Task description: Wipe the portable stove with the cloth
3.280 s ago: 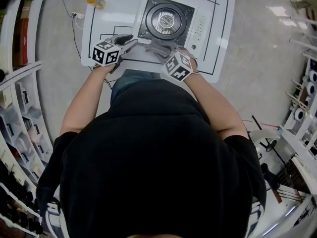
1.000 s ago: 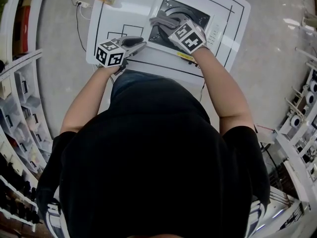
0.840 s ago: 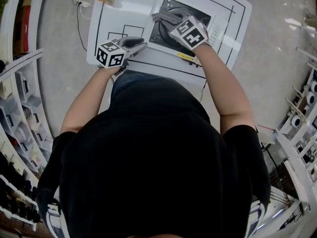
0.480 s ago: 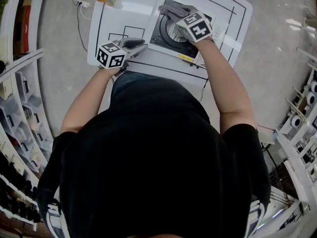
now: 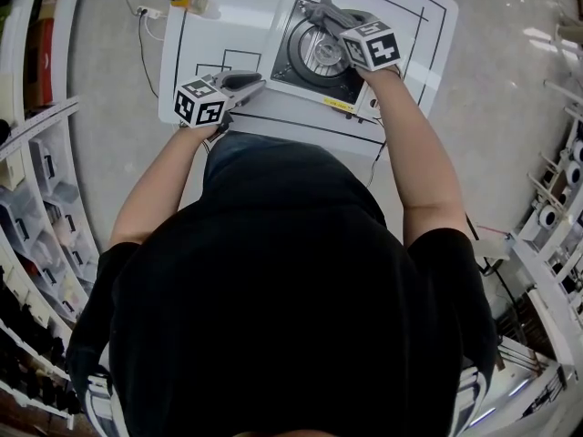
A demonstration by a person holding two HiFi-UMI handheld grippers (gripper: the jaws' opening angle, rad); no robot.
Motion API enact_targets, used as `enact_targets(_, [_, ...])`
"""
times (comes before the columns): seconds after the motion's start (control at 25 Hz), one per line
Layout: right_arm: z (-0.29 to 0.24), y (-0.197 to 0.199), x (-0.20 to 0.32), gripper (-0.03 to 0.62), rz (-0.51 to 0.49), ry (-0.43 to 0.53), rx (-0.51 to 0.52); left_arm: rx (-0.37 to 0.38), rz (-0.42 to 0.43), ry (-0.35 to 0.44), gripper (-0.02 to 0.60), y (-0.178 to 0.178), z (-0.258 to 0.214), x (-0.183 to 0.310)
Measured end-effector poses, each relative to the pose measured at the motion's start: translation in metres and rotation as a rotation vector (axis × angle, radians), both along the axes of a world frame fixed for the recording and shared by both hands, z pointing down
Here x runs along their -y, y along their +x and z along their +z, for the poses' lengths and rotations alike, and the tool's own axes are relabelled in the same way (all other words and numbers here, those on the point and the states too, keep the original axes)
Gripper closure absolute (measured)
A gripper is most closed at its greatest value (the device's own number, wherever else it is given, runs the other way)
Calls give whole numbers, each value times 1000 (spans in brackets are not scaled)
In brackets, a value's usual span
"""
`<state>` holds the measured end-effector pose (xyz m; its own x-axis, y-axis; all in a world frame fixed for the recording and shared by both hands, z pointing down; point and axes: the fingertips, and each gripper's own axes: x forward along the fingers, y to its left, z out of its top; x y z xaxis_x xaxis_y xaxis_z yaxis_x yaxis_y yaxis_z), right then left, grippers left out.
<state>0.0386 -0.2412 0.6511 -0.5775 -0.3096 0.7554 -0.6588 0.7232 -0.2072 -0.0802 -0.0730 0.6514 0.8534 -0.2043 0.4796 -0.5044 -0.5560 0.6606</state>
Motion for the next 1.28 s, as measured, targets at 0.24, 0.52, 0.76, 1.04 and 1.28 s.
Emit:
enact_targets(0.24, [3, 34, -7, 480, 58, -13, -18, 22, 27, 11, 499, 0, 2, 0])
enact_targets(0.52, [3, 77, -18, 480, 143, -32, -27, 36, 34, 15, 500, 3, 1, -1])
enact_targets(0.76, [5, 99, -37, 482, 182, -36, -47, 52, 39, 22, 499, 4, 2, -3])
enact_targets(1.04, [3, 104, -63, 482, 172, -18, -84, 60, 36, 32, 499, 4, 1, -5])
enact_targets(1.28, [2, 104, -91, 482, 153, -16, -112, 72, 32, 45, 499, 5, 0, -7])
